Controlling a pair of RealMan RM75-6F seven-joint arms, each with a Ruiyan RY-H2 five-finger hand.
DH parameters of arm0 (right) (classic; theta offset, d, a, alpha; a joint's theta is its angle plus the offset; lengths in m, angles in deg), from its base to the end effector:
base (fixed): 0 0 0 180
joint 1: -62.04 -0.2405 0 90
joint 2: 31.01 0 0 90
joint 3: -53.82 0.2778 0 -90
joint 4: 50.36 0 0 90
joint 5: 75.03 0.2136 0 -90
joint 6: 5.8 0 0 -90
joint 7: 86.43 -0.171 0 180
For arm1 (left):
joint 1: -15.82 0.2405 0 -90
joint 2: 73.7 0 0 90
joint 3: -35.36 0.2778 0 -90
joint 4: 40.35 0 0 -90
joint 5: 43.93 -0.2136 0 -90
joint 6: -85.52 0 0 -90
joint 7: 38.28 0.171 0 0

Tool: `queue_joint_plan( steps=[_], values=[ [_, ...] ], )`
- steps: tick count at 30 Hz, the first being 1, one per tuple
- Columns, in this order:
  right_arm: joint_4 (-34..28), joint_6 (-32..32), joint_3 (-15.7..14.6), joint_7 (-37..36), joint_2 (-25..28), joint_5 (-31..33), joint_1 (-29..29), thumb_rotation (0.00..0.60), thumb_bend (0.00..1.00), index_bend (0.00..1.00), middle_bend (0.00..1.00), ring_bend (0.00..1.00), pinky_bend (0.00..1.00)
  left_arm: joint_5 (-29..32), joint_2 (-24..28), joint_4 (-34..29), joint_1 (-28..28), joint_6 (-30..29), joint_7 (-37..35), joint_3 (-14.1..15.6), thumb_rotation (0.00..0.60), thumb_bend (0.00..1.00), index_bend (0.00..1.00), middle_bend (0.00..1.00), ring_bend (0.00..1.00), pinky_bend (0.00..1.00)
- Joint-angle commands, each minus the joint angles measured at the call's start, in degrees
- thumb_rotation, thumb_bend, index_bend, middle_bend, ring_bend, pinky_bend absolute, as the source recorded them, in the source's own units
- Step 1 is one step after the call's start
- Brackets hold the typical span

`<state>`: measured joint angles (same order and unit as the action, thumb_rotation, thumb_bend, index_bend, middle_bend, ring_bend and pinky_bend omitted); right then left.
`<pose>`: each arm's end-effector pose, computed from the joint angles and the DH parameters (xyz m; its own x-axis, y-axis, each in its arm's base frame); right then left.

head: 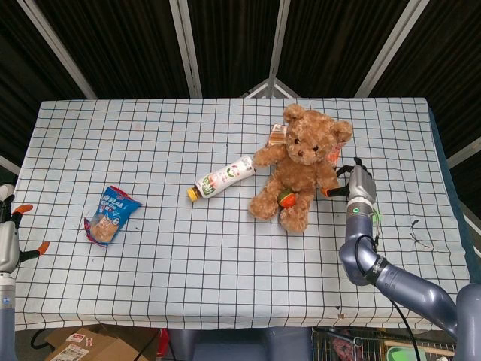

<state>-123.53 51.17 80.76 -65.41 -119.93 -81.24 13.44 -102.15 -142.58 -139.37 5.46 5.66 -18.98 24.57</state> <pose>-0.2392 -0.4651 0.0320 -0.1589 -0.1293 0.9788 -0.8636 0.4987 -0.0743 -0.3455 0.2545 0.1501 0.4164 0.0584 0.9073 0.8505 0.3278 -0.4114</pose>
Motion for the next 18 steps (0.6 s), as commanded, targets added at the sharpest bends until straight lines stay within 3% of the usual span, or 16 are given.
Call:
queue_joint_plan(
  steps=[1,6,18],
  values=[
    [0.38,0.17,0.11,0.24,-0.31,-0.22,0.01,0.6,0.11,0.64,0.0,0.0,0.0,0.1,0.01,0.04,-0.03,0.01,-0.01,0.0,0.6,0.29,0.24,0.0,0.0,0.0],
    [1.03,0.12,0.47,0.28,-0.85,-0.75,0.2,0.6,0.11,0.69,0.01,0.0,0.0,0.12,0.1,0.06,-0.06,-0.07,-0.22,0.01,0.6,0.29,0.24,0.0,0.0,0.0],
    [1.1,-0.52,0.62,0.97,-0.54,-1.83,1.13,0.6,0.11,0.7,0.01,0.0,0.0,0.16,0.28,-0.05,-0.1,-0.06,-0.43,0.22,0.6,0.29,0.24,0.0,0.0,0.0]
  ],
)
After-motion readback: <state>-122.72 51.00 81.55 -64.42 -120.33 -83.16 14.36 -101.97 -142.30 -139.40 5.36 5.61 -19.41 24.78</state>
